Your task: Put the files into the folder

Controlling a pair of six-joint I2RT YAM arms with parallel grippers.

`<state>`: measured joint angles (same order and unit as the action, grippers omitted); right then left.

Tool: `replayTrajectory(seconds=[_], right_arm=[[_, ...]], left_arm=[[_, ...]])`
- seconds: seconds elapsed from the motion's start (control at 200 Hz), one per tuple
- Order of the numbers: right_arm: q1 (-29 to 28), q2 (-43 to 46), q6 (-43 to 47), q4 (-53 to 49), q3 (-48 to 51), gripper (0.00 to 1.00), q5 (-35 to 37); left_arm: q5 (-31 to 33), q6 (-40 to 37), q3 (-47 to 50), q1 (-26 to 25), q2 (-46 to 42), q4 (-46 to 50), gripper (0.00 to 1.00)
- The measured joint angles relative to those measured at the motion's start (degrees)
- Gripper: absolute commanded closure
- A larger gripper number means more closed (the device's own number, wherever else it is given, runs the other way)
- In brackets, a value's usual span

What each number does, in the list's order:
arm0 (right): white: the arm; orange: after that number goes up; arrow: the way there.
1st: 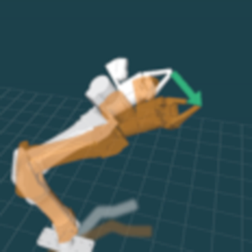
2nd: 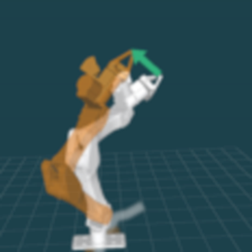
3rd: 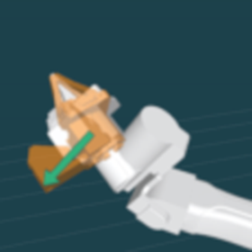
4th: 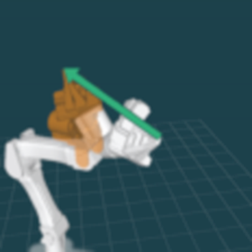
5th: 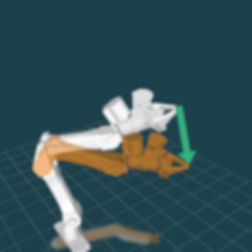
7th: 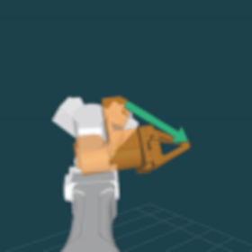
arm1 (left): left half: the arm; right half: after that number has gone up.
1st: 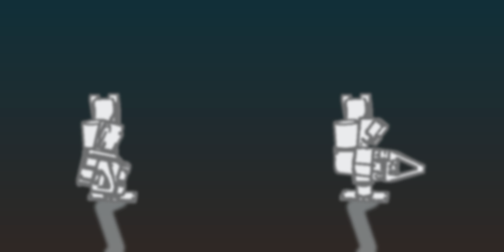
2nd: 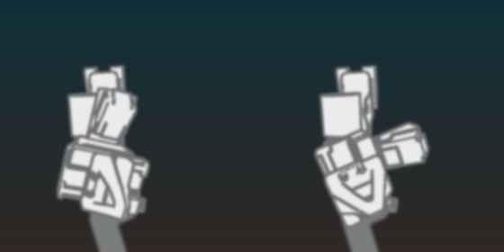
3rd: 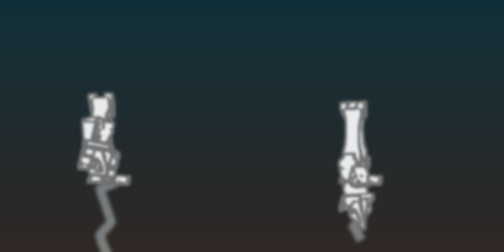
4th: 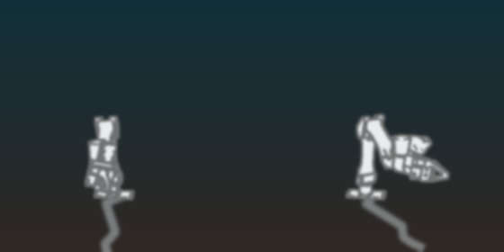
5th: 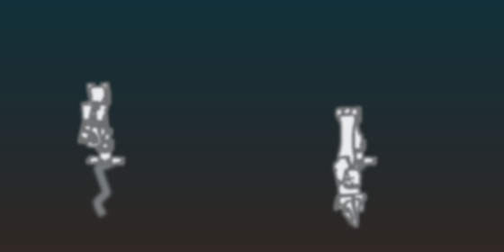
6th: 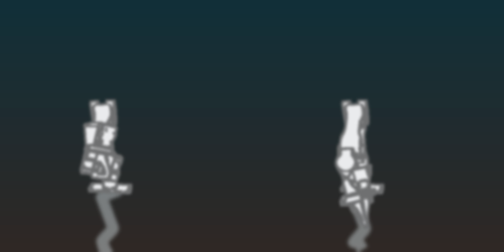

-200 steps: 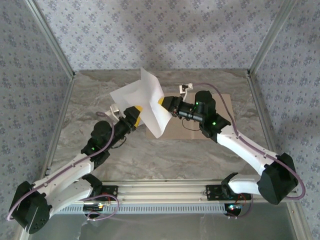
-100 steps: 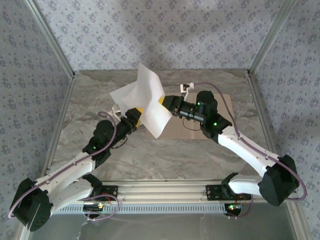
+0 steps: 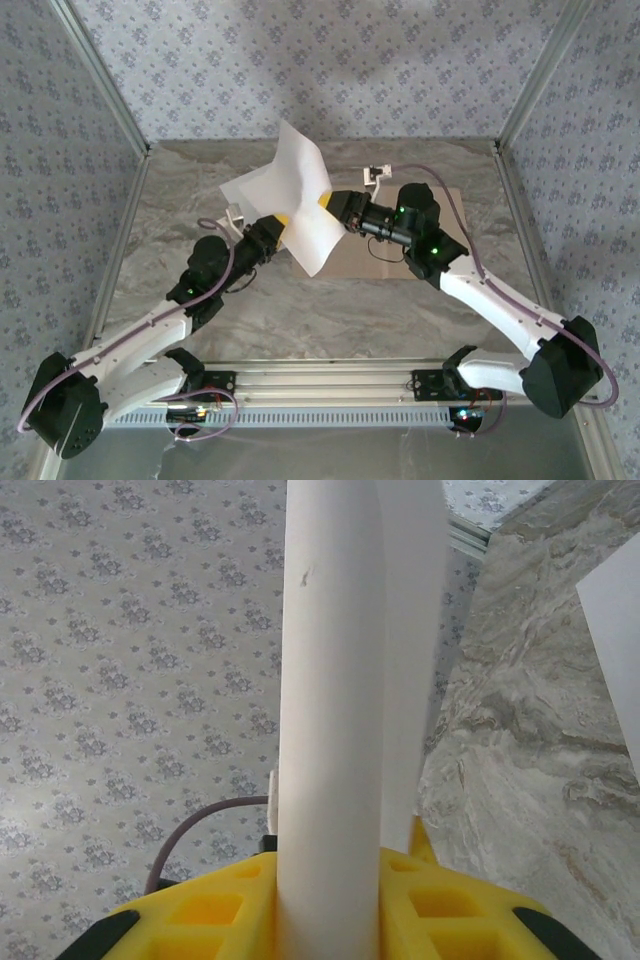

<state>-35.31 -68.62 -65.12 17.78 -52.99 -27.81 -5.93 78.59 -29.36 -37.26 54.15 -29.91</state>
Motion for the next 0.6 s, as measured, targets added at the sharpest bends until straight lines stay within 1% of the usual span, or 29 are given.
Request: replayTrajectory(seconds=[0.055, 0.23, 0.365, 0.425, 0.6], right_arm=[[0.4, 0.1, 0.0, 0.0, 0.3, 0.66, 0.0], [2.2, 1.2, 0.2, -0.9, 1.6, 0.60, 0.0], [3.7, 2.3, 0.2, -1.8, 2.6, 0.47, 0.0], [4.6, 2.8, 0.3, -2.4, 3.1, 0.41, -0.2], [8.4, 5.3, 0.5, -4.3, 6.0, 0.32, -1.8]], left_arm=[[0.0, -0.2, 0.0, 0.0, -0.6, 0.4, 0.87], [0.2, -1.6, -0.2, 0.0, -3.2, 3.2, 0.93], [0.3, -3.1, -1.7, 0.0, -4.6, 6.1, 1.00], [0.2, -3.6, -2.2, 0.3, -5.0, 7.0, 1.00], [-1.9, -5.7, -5.0, 3.1, -5.4, 11.9, 1.00]])
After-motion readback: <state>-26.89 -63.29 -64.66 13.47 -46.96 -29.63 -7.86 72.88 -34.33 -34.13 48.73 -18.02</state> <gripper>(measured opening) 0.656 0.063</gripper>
